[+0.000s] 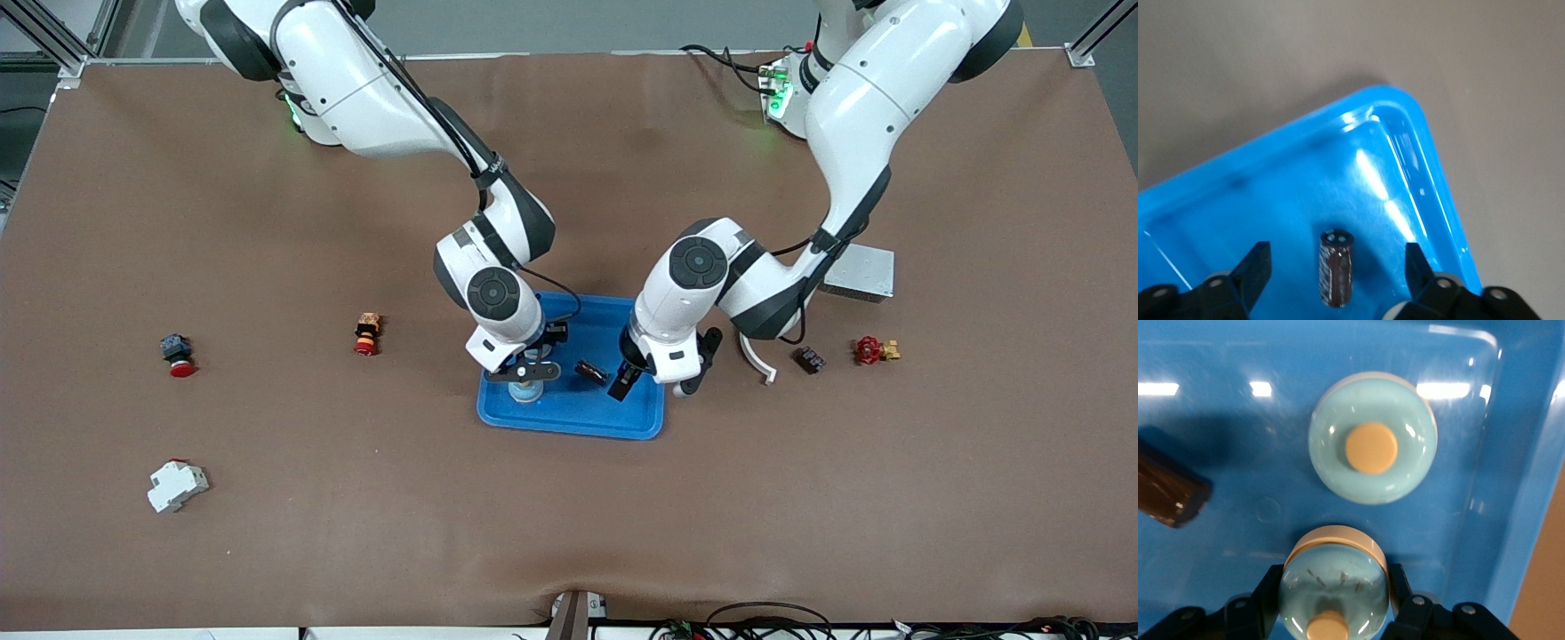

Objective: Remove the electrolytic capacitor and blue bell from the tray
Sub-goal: 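Set the capacitor down beside the red-gold part and open the left gripper, then grasp the second capacitor with the left gripper while the right gripper lifts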

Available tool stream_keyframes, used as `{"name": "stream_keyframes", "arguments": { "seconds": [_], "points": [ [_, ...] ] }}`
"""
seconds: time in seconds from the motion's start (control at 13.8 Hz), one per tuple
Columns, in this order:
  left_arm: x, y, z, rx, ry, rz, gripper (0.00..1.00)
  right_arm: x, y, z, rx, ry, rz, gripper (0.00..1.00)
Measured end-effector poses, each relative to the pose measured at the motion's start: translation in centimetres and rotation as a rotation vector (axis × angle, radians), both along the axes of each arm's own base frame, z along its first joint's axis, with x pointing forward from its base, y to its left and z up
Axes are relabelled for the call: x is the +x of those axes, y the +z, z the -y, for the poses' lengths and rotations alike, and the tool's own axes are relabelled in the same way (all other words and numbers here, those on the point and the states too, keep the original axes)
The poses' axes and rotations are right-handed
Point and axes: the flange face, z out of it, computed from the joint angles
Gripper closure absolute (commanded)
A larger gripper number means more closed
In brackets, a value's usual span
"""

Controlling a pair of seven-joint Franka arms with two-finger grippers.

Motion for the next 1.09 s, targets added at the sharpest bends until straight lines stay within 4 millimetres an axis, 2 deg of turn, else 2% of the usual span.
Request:
{"name": "stream_keyframes", "arguments": {
  "seconds": [0.14, 0.22, 0.29, 0.43, 0.58, 0.65, 0.8, 0.87, 1.09],
  "points": [
    [-0.8, -1.4, 1.3, -0.025, 0.001, -0.005, 0.21, 0.6, 1.7, 0.0, -0.013, 0.003, -0.020, 0.88],
    [-1.3, -2.2, 1.9, -0.025, 0.001, -0.009, 0.26, 0.8, 3.2, 0.2, -0.020, 0.005, -0.031, 0.88],
    [-1.7, -2.9, 2.4, -0.018, -0.003, -0.011, 0.29, 1.1, 5.1, 0.5, -0.028, 0.007, -0.041, 0.89],
    [-2.4, -4.3, 3.1, -0.001, -0.003, -0.008, 0.32, 1.7, 9.5, 2.5, -0.042, 0.053, -0.073, 0.88],
    [-2.9, -5.8, 3.6, 0.007, -0.006, 0.002, 0.41, 2.9, 14.5, 6.2, -0.039, 0.104, -0.094, 0.89],
    [-3.0, -6.3, 3.8, 0.006, -0.006, 0.008, 0.51, 3.3, 17.0, 8.2, -0.035, 0.131, -0.097, 0.89],
    [-3.1, -7.0, 4.0, 0.001, -0.006, 0.014, 0.88, 3.5, 20.7, 12.1, -0.056, 0.201, -0.077, 0.89],
    [-2.9, -6.8, 4.0, -0.001, -0.005, 0.016, 1.00, 3.3, 21.9, 13.8, -0.080, 0.244, -0.064, 0.89],
    [-2.3, -6.3, 3.9, -0.007, 0.002, 0.028, 1.00, 1.9, 23.5, 18.4, -0.132, 0.335, -0.056, 0.89]
  ]
}}
